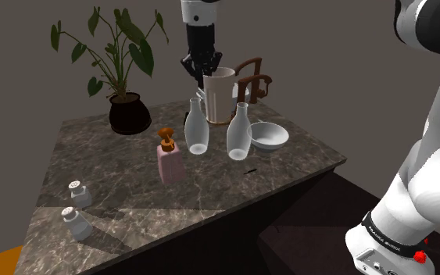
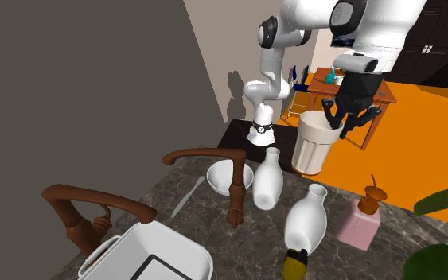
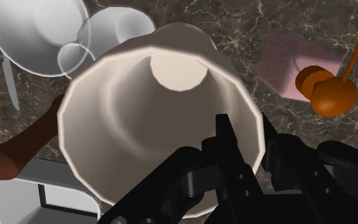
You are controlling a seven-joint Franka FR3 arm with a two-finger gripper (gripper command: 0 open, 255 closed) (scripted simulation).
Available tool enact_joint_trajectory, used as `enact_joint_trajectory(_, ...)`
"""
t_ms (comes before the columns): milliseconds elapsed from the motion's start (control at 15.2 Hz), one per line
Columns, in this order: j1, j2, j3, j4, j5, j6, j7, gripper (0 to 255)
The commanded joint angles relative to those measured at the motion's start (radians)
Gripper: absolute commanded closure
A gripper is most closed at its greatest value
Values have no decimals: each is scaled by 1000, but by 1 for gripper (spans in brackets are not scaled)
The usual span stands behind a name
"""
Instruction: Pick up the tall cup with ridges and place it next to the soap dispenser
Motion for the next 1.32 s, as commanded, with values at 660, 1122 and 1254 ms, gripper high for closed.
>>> enact_joint_trajectory(660,-8,-20,-3,-188,2,170,8,255)
enact_joint_trajectory(1122,-9,-13,-4,-273,-2,261,15,255)
enact_joint_trajectory(1254,-9,-9,-5,-295,-3,287,18,255)
